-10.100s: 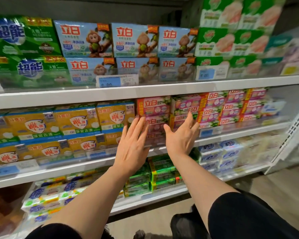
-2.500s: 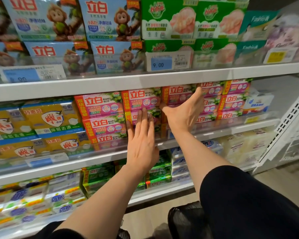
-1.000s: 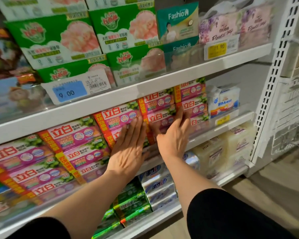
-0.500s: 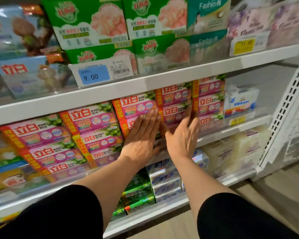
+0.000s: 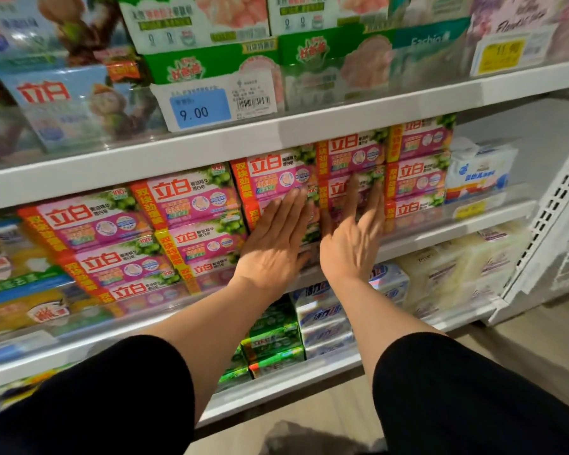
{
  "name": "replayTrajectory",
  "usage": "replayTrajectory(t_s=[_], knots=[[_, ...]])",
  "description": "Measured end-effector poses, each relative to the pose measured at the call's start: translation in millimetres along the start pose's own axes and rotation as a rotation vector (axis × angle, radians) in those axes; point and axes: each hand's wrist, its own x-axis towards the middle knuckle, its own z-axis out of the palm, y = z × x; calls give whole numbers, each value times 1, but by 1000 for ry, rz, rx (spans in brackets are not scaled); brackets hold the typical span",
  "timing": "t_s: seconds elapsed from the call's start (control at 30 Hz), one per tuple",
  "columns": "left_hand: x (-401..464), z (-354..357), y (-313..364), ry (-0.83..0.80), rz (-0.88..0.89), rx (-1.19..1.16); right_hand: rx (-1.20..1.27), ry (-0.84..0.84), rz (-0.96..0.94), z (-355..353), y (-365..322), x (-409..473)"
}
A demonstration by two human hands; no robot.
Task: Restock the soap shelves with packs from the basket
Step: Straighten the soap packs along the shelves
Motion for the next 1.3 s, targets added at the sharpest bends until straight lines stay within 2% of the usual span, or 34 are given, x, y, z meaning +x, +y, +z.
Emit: replayTrajectory(t_s=[0.2, 0.3, 0.37, 0.53, 0.63, 0.7, 0.83, 1.0, 1.07, 1.17, 1.3], knots=[[1, 1, 1, -48, 15, 44, -4, 13, -30, 1, 2, -7], [2, -4, -1, -93, 10, 26, -38, -61, -33, -3, 3, -9], [4, -11, -1, -126, 31, -24, -53, -97, -37, -6, 1, -11], [-26, -36, -24, -93, 90, -350, -83, -113, -129, -13, -29, -28], [-81, -42, -58, -118, 102, -308, -72, -100, -252, -12, -56, -43], [-118, -42, -86, -176, 73, -243, -42, -119, -329, -10, -72, -55], [-159, -52, -132, -331, -107, -203, -94, -182, -453, 1, -93, -81], [-213, -51, -162, -479, -161, -215, -172, -171, -558, 18, -98, -105], [-236, -49, -167, -537, -197, -230, -226, -215, -587, 25, -96, -112], [-257, -47, -168, -620, -298, -276, -233, -267, -574, 29, -100, -120], [-264, -44, -163, -646, -320, -311, -254, -374, -496, 31, -108, -126]])
